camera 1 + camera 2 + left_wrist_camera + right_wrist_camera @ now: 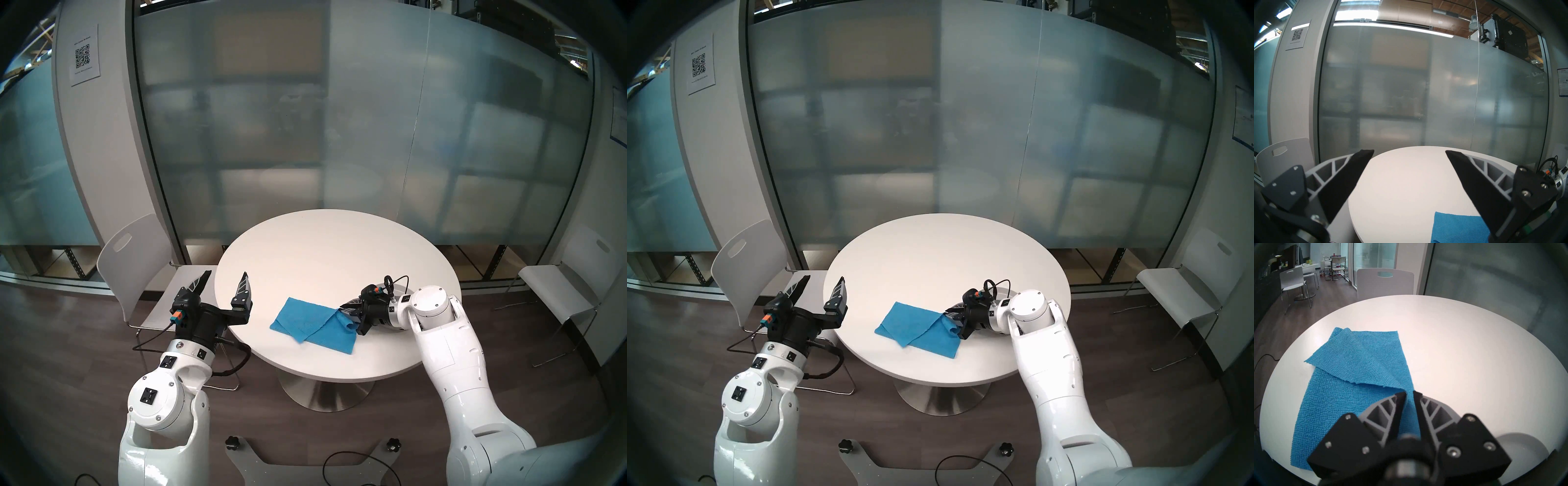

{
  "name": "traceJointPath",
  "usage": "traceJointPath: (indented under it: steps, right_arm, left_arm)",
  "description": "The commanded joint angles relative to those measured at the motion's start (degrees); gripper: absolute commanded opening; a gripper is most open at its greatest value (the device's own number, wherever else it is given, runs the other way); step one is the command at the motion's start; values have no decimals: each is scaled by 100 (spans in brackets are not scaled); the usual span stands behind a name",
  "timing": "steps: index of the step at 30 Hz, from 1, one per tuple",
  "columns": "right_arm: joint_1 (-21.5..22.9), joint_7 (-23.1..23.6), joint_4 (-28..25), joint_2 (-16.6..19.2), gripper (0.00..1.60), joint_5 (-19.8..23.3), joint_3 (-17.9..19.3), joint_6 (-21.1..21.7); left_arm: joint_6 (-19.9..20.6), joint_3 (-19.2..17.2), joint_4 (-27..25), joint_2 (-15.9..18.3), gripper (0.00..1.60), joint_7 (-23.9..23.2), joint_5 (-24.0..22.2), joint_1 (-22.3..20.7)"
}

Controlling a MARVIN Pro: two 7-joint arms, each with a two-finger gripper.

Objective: Fold the napkin in half twice and place it beside the plate

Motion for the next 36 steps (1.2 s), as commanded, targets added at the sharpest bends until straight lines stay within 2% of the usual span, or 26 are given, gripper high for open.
traceJointPath:
  steps: [1, 17, 21, 29, 36]
  right_arm:
    - [227, -60, 65, -117, 85, 44, -28, -87]
    - [210, -100, 85, -197, 88, 74, -36, -132]
    - [162, -97, 29, -189, 88, 91, -14, -141]
    - [43, -31, -128, -173, 88, 110, 32, -132]
    - [8, 33, -145, -179, 88, 88, 68, -158]
  left_arm:
    - [-13, -1, -112, 0, 160, -1, -1, -3]
    - [-12, -1, -113, 0, 160, -1, -1, -3]
    - [98, 19, -120, 131, 160, -175, -52, -108]
    - [460, 27, 189, 249, 160, -211, -31, -784]
    - [962, 35, 451, 716, 160, -577, -110, -1222]
